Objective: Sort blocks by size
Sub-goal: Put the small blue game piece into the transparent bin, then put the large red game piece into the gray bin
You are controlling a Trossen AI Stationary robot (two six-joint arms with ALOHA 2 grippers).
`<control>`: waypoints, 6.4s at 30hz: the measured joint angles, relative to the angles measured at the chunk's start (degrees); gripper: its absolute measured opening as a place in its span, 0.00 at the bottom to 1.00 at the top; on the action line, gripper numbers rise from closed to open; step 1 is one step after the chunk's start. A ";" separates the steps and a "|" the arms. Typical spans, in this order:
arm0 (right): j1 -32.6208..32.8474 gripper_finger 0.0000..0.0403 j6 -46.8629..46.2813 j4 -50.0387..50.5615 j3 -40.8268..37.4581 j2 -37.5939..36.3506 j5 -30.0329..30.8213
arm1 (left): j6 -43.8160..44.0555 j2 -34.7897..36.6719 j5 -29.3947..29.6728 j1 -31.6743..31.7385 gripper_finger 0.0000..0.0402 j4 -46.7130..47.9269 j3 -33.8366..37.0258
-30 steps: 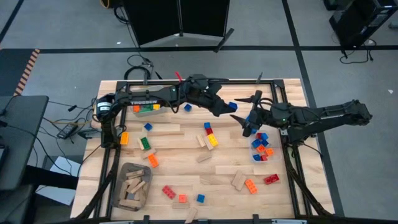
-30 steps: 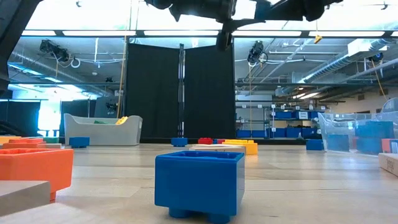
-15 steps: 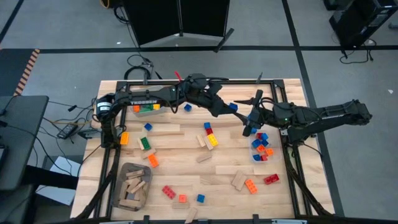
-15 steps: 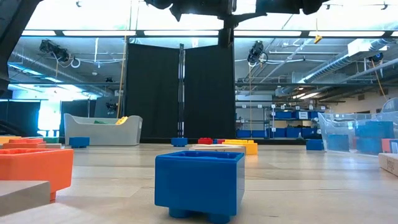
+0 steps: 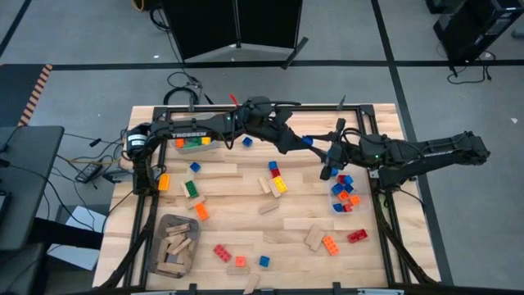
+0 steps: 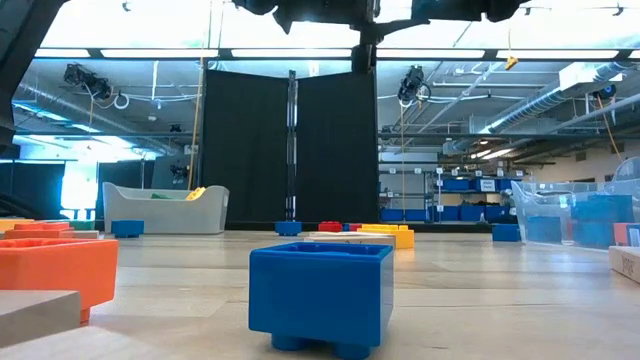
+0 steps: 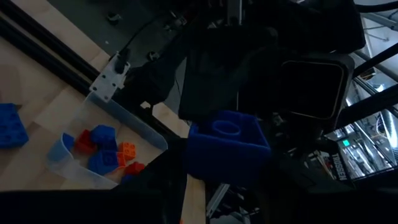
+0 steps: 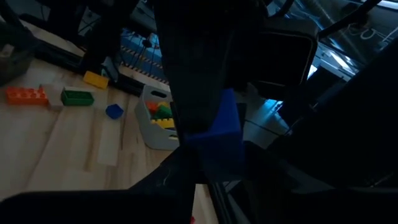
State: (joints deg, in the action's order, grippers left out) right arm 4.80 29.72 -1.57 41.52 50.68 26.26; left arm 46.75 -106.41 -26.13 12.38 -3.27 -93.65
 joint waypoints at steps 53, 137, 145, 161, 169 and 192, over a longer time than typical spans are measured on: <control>1.06 0.31 -83.76 67.47 0.00 -1.11 -18.54 | -40.83 3.60 22.06 0.39 0.54 14.50 1.80; 1.62 0.54 -79.00 59.50 -0.02 7.34 -18.47 | -37.23 -4.94 32.55 -53.34 0.47 53.71 8.76; 1.62 0.55 -78.62 59.50 -0.02 7.34 -18.47 | -39.76 -8.44 29.00 -53.21 0.47 53.72 8.79; 1.62 0.55 -78.62 59.50 -0.02 7.34 -18.47 | -40.15 -9.11 32.00 -52.00 0.47 54.05 8.49; 1.62 0.55 -78.62 59.50 -0.02 7.34 -18.47 | -37.91 -9.05 32.20 -51.25 0.47 53.81 8.44; 1.62 0.55 -78.64 59.45 -0.02 7.32 -18.47 | -37.08 -8.66 29.09 -50.08 0.36 46.33 15.76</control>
State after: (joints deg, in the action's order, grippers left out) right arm 6.42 -48.92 57.89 41.50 58.00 7.79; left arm 9.67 -115.07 2.96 -37.69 43.06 -77.89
